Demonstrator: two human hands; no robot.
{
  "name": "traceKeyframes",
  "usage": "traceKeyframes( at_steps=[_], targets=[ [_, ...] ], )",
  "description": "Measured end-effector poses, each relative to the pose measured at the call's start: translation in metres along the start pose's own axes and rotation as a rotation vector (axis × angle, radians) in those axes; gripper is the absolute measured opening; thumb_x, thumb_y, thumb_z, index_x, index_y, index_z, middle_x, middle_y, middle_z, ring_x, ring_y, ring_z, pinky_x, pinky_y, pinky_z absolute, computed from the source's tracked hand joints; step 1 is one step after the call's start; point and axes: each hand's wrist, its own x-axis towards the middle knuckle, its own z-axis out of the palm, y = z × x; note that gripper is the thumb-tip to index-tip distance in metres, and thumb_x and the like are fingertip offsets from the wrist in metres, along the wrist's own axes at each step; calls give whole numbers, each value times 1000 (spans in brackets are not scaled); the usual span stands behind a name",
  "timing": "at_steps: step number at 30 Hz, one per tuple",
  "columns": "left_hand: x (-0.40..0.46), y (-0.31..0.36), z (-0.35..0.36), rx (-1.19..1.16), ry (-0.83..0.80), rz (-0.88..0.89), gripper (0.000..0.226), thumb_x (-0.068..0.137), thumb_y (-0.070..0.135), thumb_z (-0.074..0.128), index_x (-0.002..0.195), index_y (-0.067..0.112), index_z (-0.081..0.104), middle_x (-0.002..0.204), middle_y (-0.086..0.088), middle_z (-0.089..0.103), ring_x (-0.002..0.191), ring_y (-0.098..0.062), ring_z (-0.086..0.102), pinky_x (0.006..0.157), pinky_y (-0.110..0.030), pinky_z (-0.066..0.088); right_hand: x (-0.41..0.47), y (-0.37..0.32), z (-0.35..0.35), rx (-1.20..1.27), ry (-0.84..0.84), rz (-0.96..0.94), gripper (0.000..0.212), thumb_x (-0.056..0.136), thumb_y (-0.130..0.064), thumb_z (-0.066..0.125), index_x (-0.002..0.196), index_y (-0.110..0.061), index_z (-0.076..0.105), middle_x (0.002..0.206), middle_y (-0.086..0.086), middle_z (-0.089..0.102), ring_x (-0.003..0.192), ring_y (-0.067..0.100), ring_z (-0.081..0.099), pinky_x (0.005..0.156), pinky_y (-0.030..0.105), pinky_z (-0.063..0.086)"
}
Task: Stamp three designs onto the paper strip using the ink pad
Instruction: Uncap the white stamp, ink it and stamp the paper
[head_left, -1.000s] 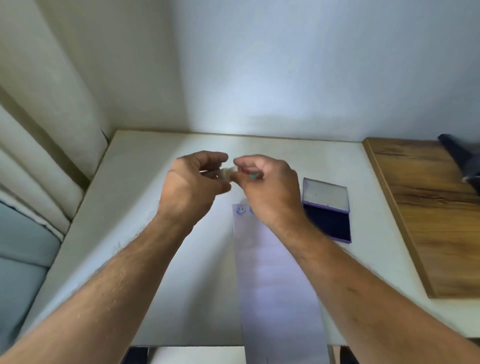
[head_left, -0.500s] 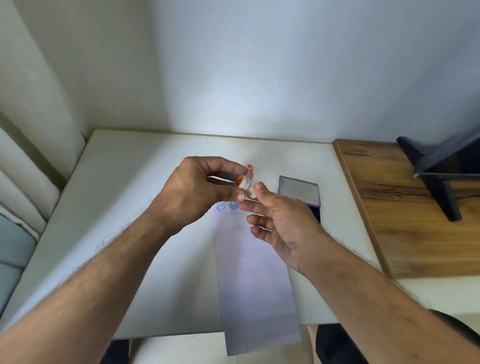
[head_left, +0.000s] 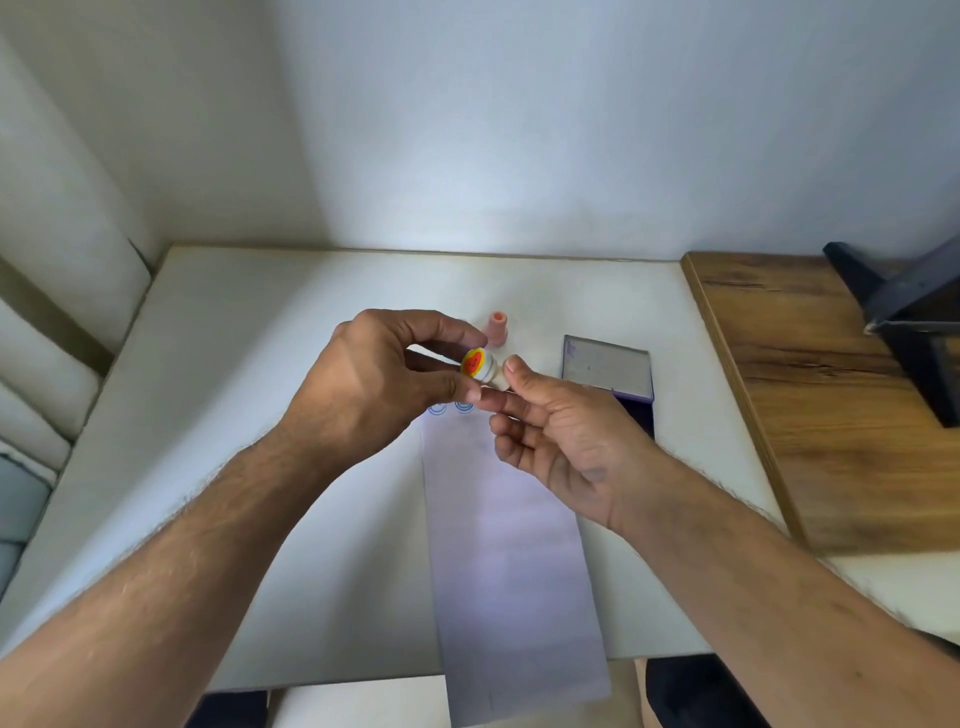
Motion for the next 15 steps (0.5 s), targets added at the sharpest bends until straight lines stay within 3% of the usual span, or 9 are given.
traceKeyframes(
  at_steps=[8,15],
  targets=[
    [6,-8,2,98,21,-32,31,71,17,85,96,33,75,85,24,74,74,3,72,63,-9,50,15,5,-1,24,-49,3,22,93,-27,62,88,-7,69,71,7,72,62,16,58,62,26,53],
    [6,-8,5,123,50,88,38,73,16,84,103,38,76,90,15,74,83,0,71,82,-33,57,21,2,-7,56,-95,-2,23,92,-25,63,97,-3,71,73,8,72,61,14,59,62,25,54]
  ],
)
